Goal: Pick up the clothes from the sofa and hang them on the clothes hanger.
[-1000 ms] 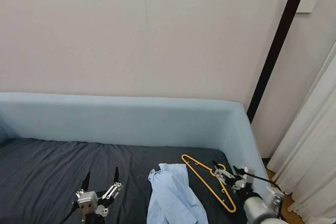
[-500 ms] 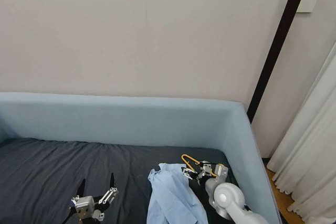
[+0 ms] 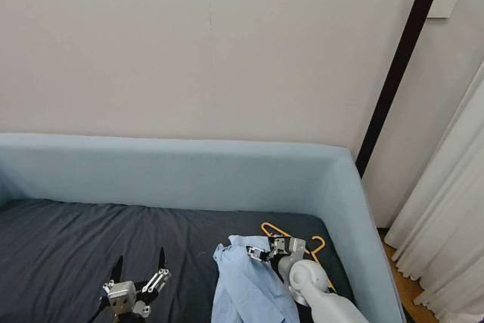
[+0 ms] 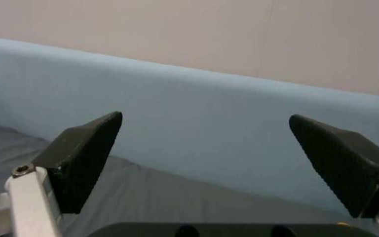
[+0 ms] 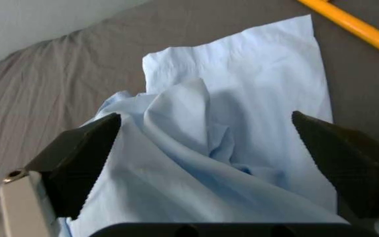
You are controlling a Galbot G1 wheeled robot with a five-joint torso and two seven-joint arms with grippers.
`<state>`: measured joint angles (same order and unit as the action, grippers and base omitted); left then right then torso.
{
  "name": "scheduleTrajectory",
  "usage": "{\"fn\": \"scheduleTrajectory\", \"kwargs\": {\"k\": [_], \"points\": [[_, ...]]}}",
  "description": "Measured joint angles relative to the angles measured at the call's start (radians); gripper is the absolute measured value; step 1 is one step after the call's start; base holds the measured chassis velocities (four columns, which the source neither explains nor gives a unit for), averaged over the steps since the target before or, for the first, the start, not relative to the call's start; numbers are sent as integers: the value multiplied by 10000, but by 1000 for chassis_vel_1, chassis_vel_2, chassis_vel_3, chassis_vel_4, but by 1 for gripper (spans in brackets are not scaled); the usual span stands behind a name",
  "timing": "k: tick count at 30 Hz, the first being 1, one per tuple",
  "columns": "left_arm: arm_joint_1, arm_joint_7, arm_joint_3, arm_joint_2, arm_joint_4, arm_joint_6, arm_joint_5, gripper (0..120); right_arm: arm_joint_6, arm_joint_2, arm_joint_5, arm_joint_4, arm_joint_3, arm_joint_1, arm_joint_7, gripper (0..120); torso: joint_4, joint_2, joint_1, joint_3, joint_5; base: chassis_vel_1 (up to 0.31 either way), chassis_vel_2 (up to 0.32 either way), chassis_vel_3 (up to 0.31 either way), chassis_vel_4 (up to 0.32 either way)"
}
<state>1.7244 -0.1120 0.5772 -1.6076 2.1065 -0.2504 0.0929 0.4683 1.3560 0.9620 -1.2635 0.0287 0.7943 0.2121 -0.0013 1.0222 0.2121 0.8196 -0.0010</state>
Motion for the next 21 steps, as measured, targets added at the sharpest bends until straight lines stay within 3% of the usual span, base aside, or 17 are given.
{"fn": "scheduleTrajectory", "kwargs": {"k": [15, 21], "points": [[-12, -124, 541, 136, -130, 119, 203, 100, 280, 463, -901, -323, 388, 1017, -563, 43, -1, 1, -2, -1, 1, 0, 0, 0, 0], [59, -213, 621, 123, -14, 121, 206, 100, -297, 409, -1042, -552, 453, 1220, -757, 18, 0, 1, -2, -1, 2, 0, 0, 0, 0]]}}
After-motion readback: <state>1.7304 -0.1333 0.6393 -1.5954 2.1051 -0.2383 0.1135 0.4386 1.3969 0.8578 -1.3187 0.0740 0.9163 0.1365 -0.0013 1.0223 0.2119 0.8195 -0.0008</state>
